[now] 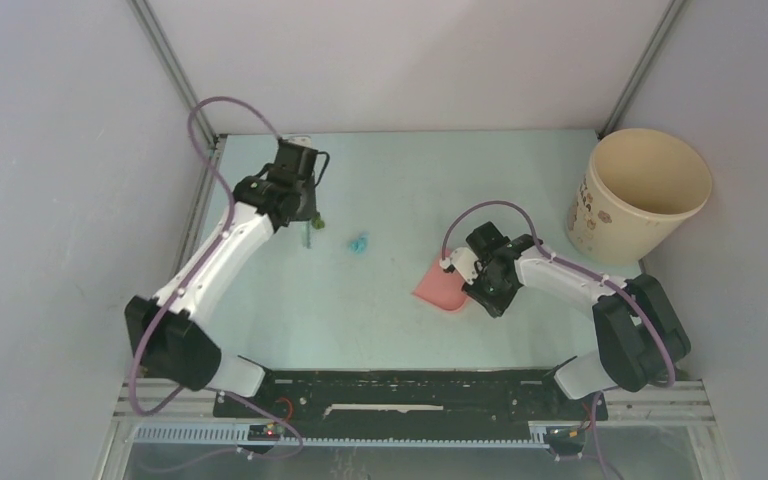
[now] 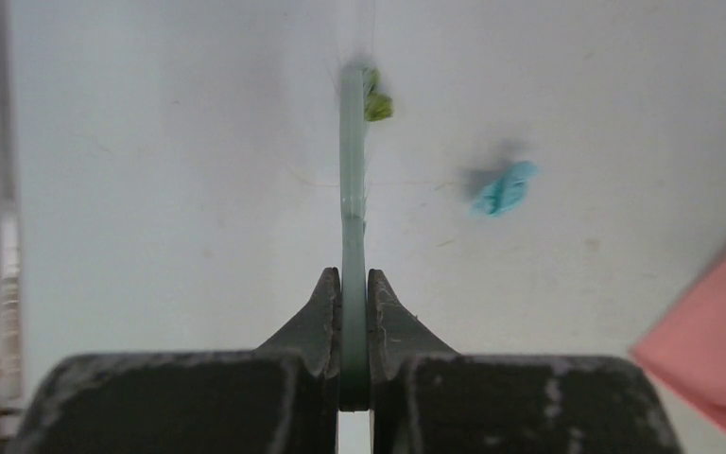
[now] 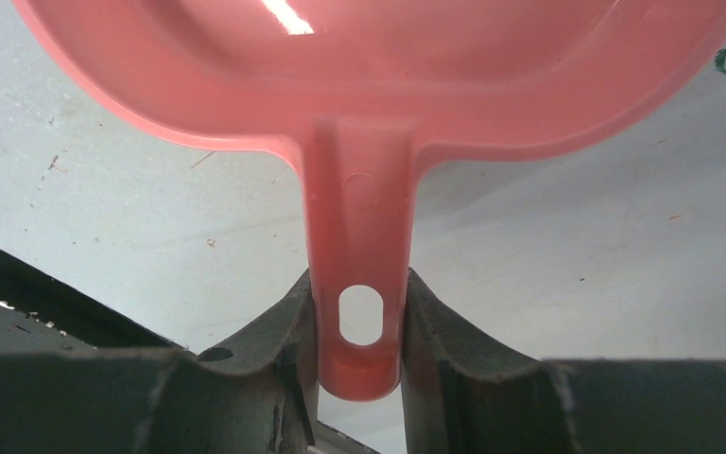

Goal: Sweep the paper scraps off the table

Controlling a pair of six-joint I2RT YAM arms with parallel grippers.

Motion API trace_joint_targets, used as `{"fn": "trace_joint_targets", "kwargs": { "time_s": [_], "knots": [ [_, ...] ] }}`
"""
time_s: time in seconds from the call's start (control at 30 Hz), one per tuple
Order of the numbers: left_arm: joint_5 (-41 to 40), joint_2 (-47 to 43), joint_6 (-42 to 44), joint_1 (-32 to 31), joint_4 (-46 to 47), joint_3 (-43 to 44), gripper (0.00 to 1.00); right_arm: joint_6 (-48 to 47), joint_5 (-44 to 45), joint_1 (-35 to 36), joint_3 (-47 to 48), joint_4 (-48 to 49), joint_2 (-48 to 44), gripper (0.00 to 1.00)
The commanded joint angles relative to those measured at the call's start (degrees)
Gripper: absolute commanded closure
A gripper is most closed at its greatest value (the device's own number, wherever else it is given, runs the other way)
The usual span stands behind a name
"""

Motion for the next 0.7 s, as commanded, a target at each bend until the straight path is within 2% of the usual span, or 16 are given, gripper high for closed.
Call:
{"fn": "trace_joint_targets", "kwargs": {
  "time_s": [0.0, 0.13, 0.3, 0.47, 0.67],
  "knots": [
    [-14.2, 8.4, 15.3, -1.9, -8.0, 11.6, 1.0, -0.2, 0.5, 0.7, 0.8, -1.7, -0.8, 1.0],
    [-23.2, 18.1, 19.8, -2.3, -10.7, 19.8, 1.0, -0.1, 0.7, 0.8, 1.4, -2.2, 0.7, 1.0],
    [-25.5, 28.3, 25.4, -3.8, -10.2, 25.6, 1.0, -0.1, 1.1, 1.1, 1.7, -2.3, 1.3, 1.0],
    [-21.4, 36.8, 26.2, -6.0, -13.3, 35.3, 1.0, -0.5, 1.2, 1.1, 1.9, -3.4, 1.0, 1.0],
    [-17.5, 40.1, 27.8, -11.1, -16.1, 38.0, 1.0, -1.0, 1.4, 1.1, 3.2, -5.2, 0.3, 1.0]
  ]
}}
